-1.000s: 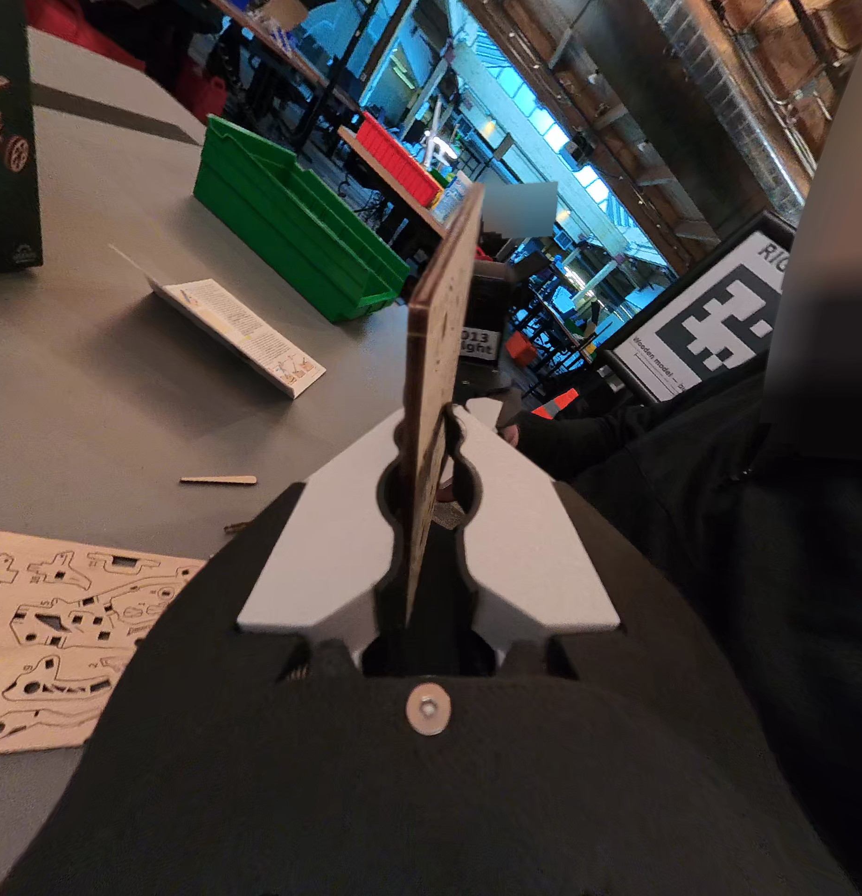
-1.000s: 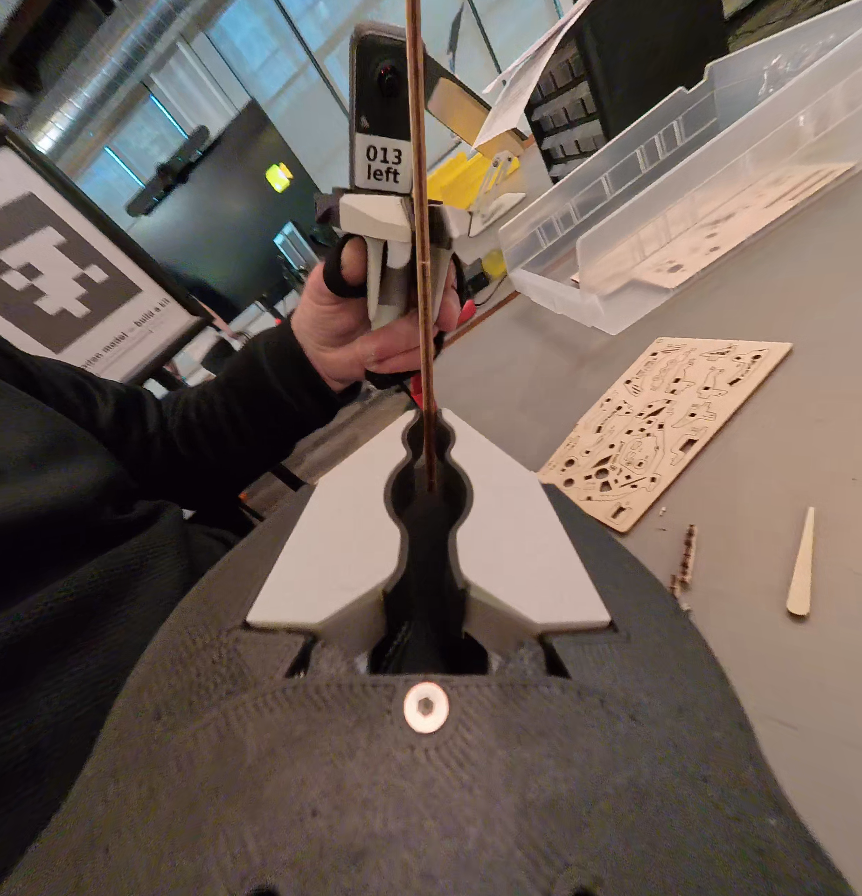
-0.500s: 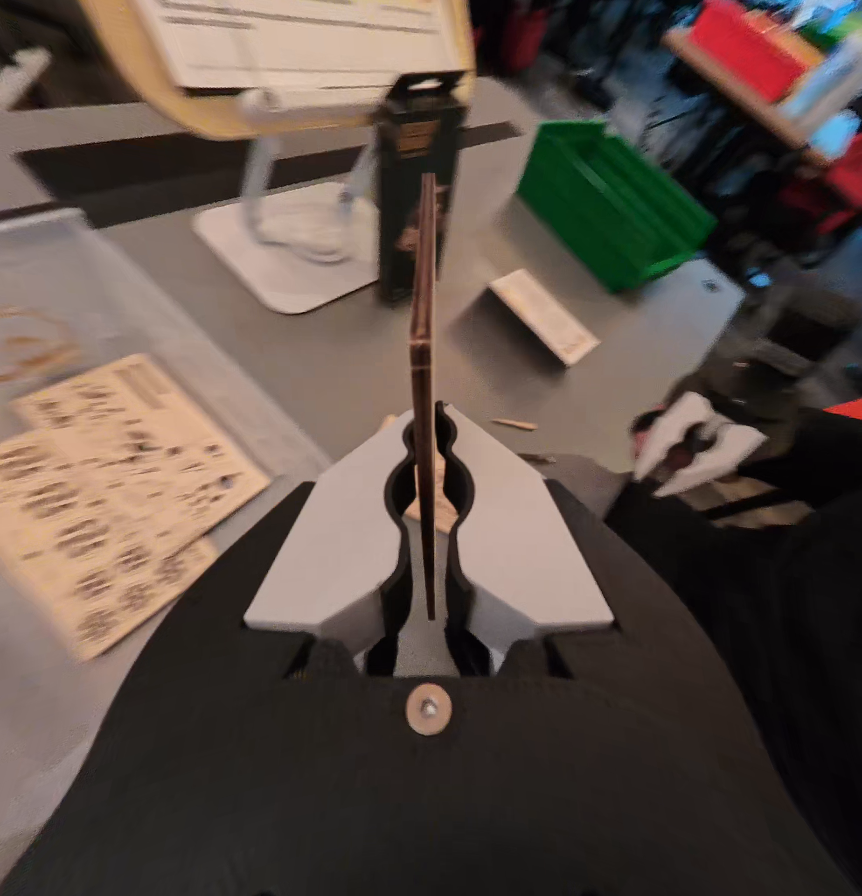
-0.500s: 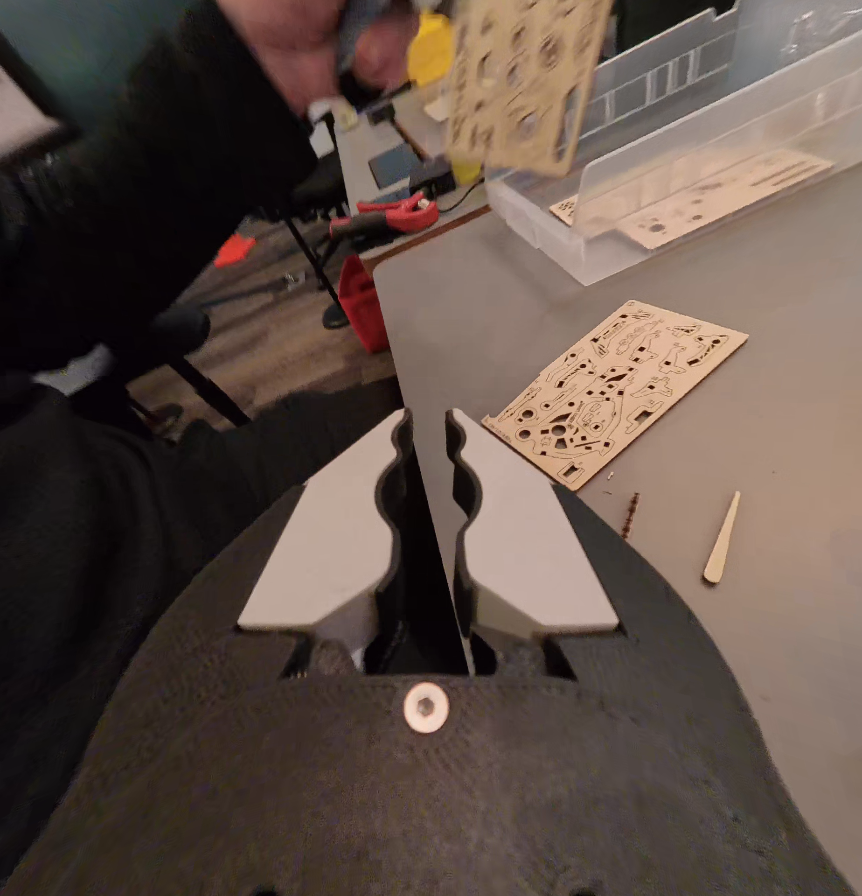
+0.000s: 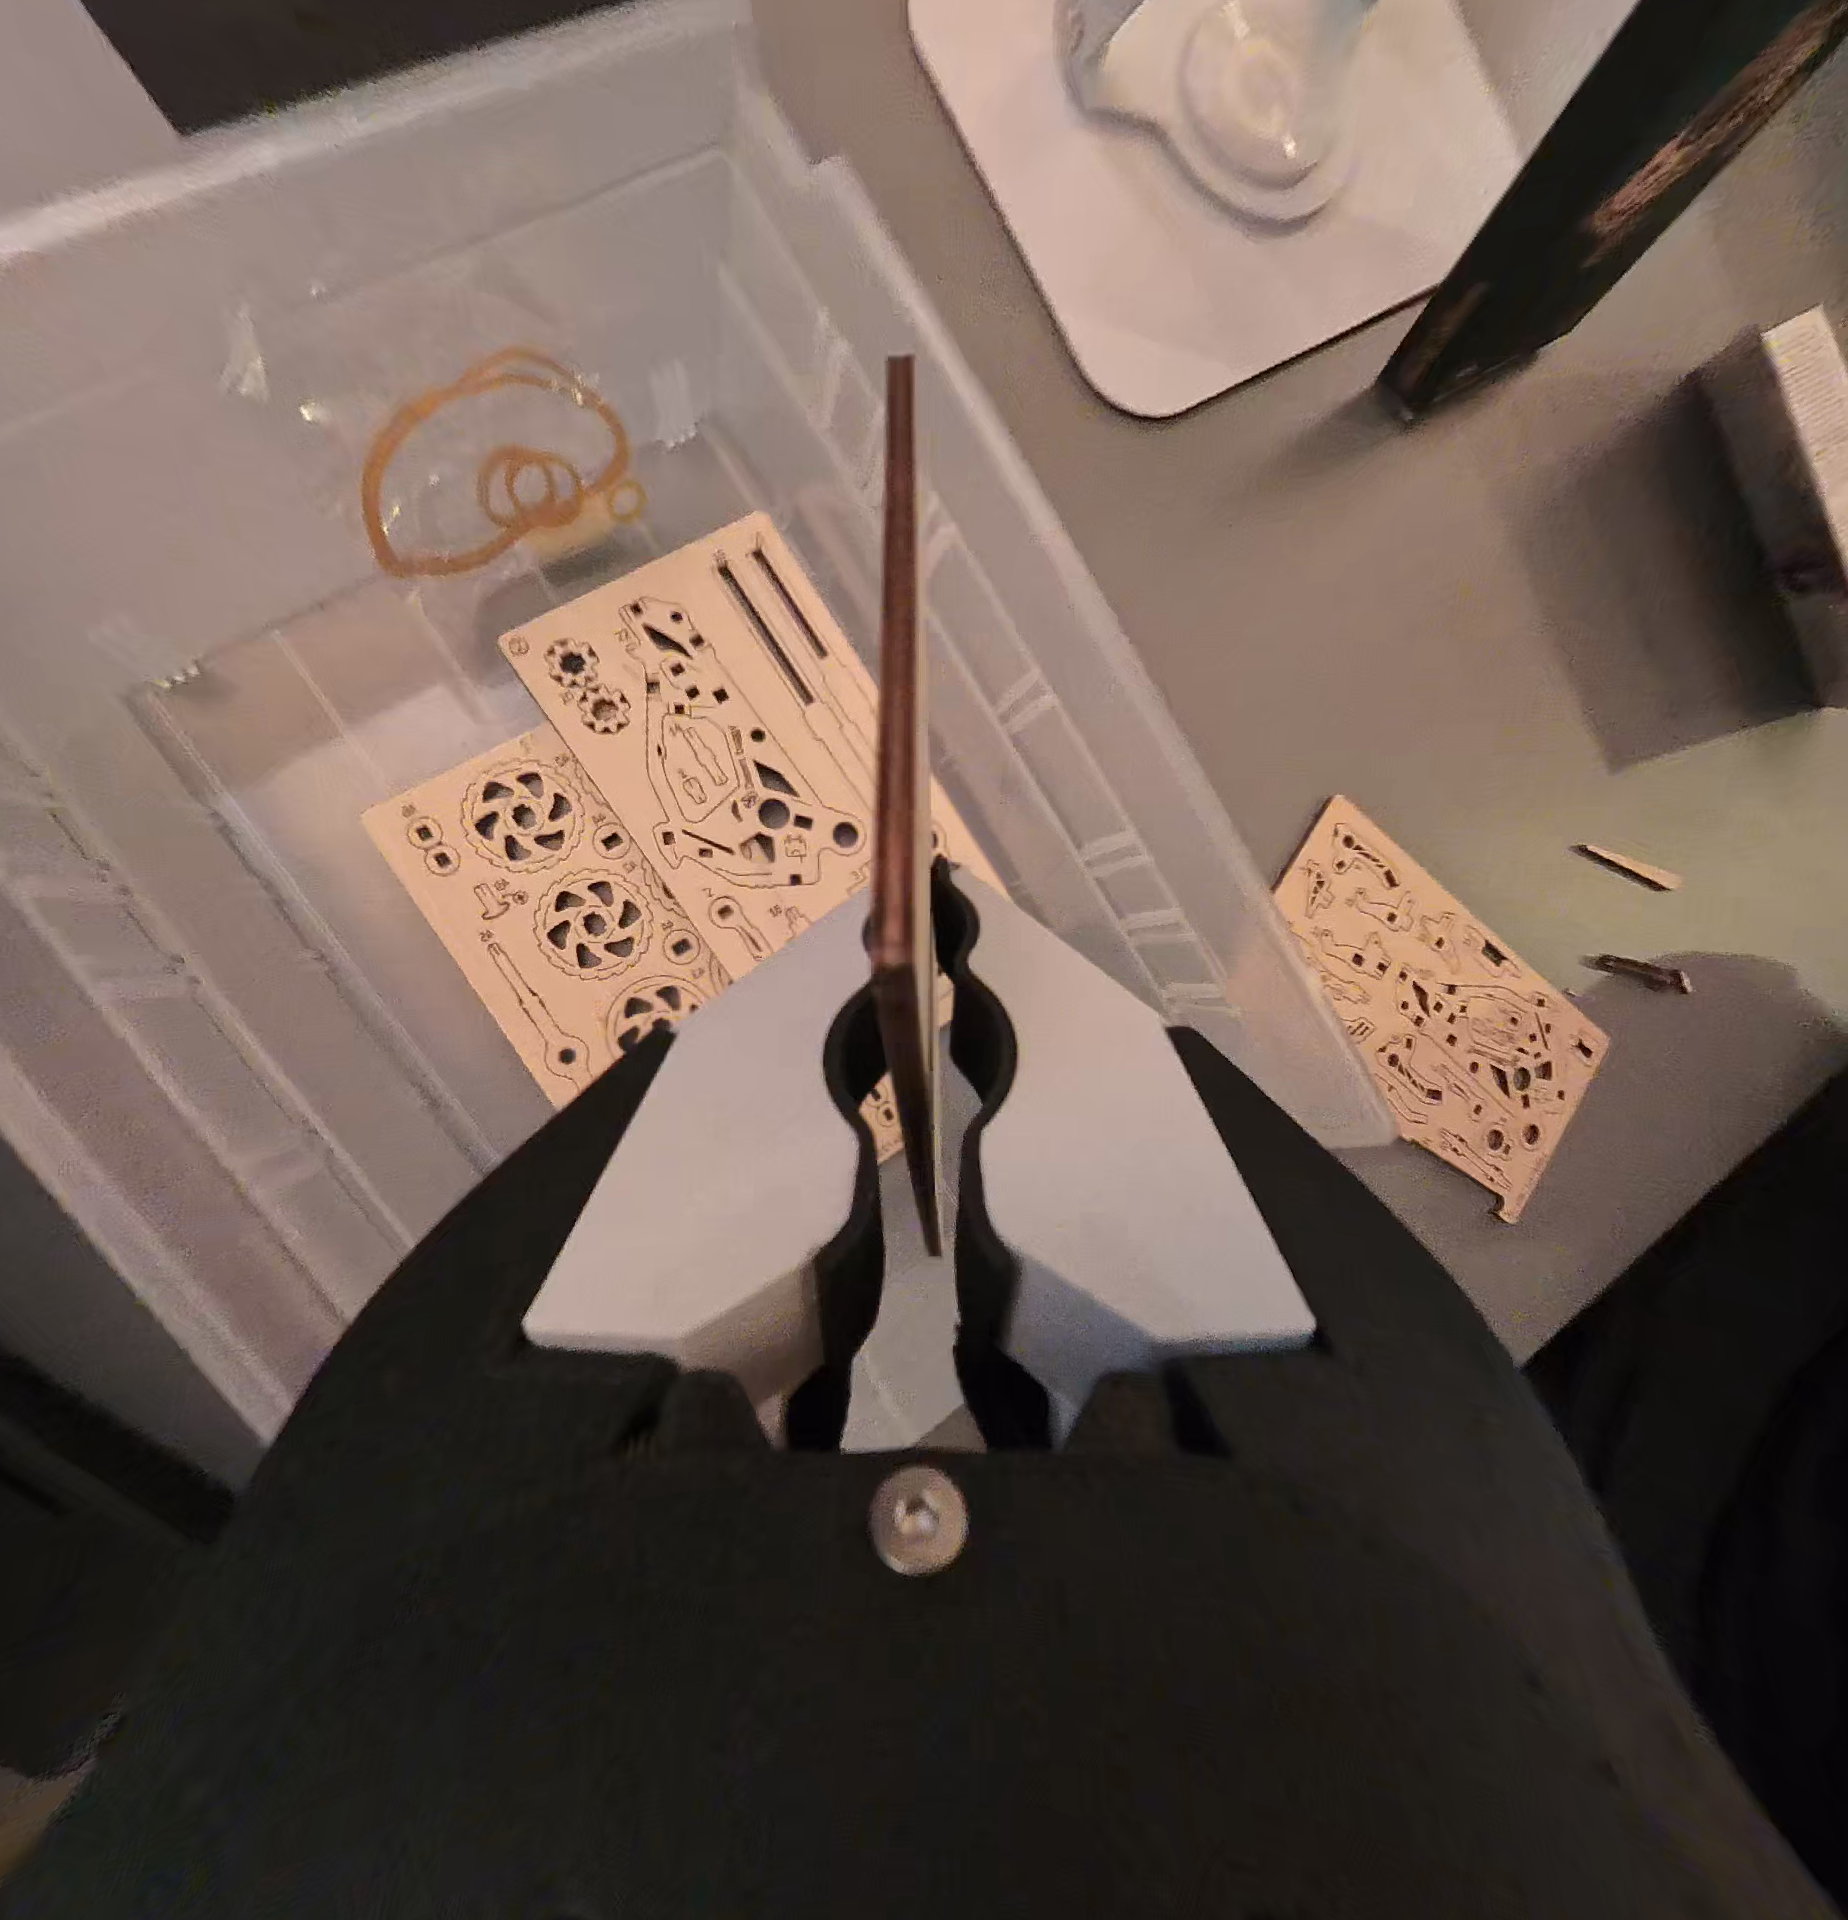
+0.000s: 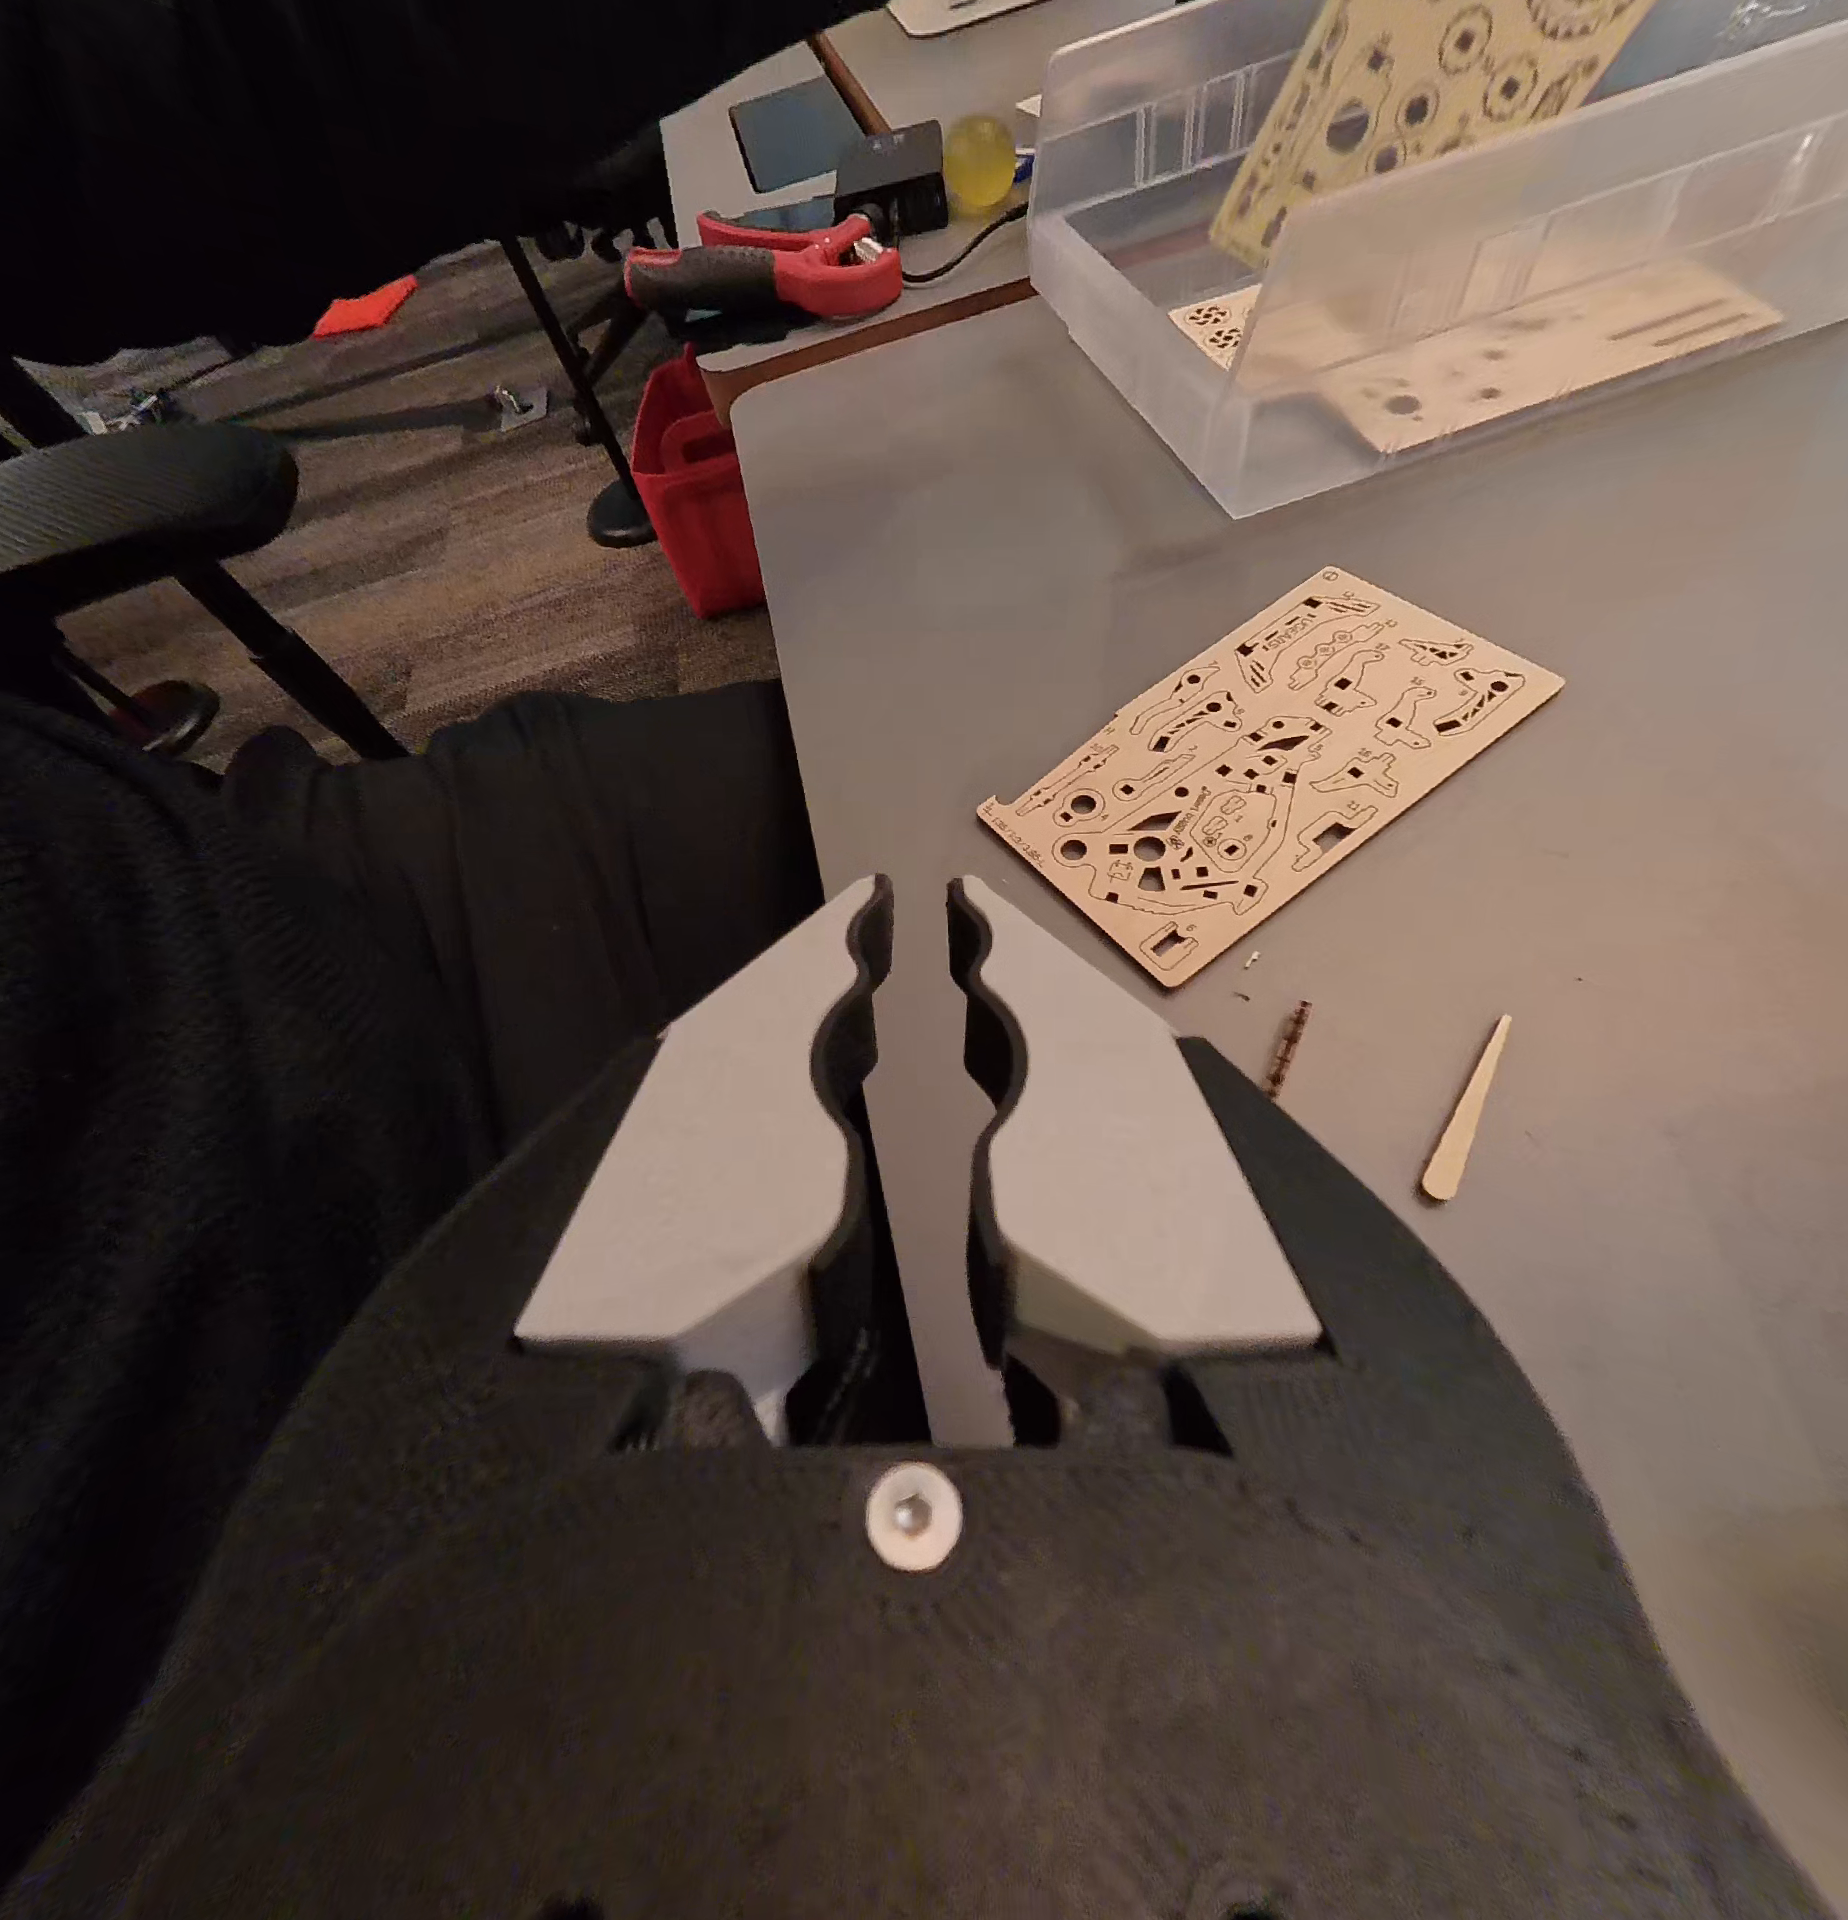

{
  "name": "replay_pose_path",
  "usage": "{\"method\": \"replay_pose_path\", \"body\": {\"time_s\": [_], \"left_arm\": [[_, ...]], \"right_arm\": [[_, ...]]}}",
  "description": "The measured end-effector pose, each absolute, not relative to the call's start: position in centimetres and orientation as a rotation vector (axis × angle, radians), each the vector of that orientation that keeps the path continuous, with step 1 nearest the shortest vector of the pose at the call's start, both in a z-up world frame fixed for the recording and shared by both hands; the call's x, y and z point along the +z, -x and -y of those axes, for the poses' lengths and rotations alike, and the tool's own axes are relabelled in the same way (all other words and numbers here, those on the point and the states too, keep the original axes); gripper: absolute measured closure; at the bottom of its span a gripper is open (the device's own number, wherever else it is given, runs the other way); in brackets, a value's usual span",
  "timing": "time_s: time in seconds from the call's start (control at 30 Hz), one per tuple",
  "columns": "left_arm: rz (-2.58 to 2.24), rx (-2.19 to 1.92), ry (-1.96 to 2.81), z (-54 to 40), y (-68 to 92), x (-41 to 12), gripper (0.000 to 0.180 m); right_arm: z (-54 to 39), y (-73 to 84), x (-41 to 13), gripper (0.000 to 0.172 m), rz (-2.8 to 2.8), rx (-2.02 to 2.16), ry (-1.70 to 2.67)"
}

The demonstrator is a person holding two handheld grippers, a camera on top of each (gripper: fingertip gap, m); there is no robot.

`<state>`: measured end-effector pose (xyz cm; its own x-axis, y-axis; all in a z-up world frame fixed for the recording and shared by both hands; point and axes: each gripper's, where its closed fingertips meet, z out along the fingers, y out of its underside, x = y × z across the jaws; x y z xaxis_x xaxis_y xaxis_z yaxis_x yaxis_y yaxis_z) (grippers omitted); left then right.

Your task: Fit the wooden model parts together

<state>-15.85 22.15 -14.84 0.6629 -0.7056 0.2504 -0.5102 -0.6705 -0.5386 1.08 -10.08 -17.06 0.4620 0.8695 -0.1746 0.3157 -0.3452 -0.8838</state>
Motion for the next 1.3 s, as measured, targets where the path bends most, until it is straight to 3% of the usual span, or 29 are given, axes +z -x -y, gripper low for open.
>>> {"method": "replay_pose_path", "body": {"time_s": [0.43, 0.57, 0.67, 0.97, 1.3], "left_arm": [[-0.834, -0.766, 2.548, -25.0, 15.4, -17.2, 0.178], [-0.821, -0.670, 2.523, -26.3, 15.9, -18.0, 0.166], [-0.852, -0.612, 2.518, -26.5, 15.8, -18.3, 0.171], [-0.889, -0.719, 2.517, -26.1, 14.4, -17.9, 0.177], [-0.888, -0.757, 2.431, -25.6, 14.2, -13.9, 0.180]], "right_arm": [[9.7, -2.5, -16.7, 0.163, 0.986, 0.818, 1.871], [9.6, -2.8, -16.5, 0.163, 0.978, 0.816, 1.866], [9.5, -3.1, -16.6, 0.163, 0.969, 0.811, 1.871], [9.4, -3.3, -16.7, 0.163, 0.966, 0.806, 1.881], [9.2, -3.5, -16.6, 0.162, 0.942, 0.828, 1.881]]}}
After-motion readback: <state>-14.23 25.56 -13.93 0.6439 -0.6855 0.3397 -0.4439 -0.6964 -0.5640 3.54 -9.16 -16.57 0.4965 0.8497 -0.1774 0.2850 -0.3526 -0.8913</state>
